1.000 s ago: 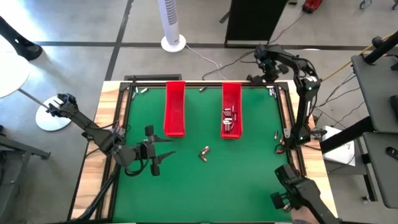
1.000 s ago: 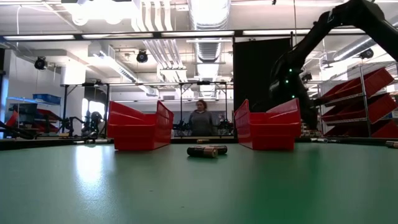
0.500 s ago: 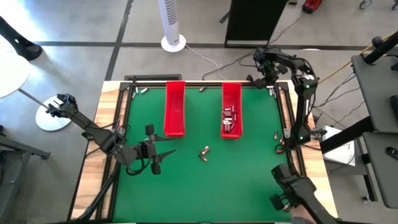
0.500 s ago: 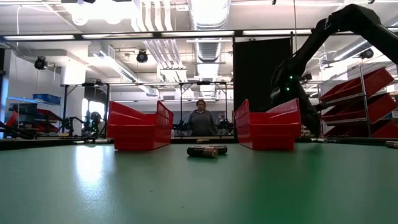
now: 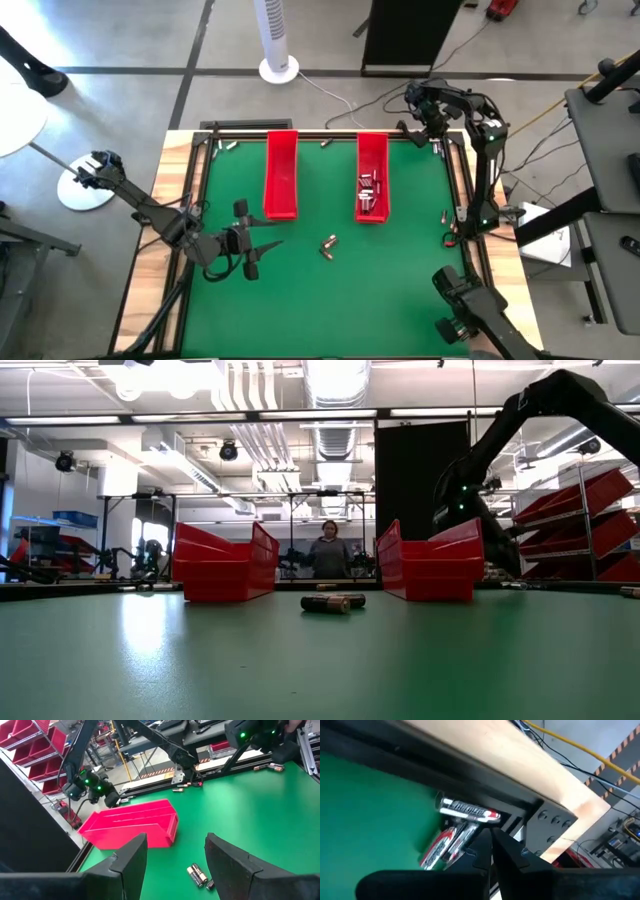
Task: Sort batteries
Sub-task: Put the silver battery into the right red bin
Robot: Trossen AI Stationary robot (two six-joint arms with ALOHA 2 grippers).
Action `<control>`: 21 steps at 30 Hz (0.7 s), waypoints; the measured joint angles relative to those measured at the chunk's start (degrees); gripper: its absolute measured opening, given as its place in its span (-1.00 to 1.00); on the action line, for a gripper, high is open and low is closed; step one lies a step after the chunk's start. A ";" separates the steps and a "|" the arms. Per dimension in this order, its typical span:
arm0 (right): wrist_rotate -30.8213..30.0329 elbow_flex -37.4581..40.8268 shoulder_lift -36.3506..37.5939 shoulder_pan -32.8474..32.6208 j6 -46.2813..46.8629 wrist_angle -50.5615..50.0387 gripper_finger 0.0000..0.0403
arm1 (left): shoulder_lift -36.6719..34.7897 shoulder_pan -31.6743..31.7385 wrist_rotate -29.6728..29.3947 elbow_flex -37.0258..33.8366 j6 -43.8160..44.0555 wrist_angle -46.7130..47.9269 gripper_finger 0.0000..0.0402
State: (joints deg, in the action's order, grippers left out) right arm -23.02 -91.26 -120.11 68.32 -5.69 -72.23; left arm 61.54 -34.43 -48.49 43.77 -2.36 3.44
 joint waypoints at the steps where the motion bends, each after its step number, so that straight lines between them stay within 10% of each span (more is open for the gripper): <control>1: 0.30 -0.21 0.00 -0.07 -0.23 -0.55 -0.96 | 0.00 0.05 0.00 0.00 -0.01 0.00 -0.10; 21: -2.34 -0.64 -1.55 -0.46 0.18 2.55 -0.96 | 0.00 0.21 0.00 -0.04 -0.12 0.00 -0.10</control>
State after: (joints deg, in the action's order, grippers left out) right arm -25.36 -91.90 -121.67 67.85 -5.50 -69.68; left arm 61.54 -34.22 -48.49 43.72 -2.48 3.44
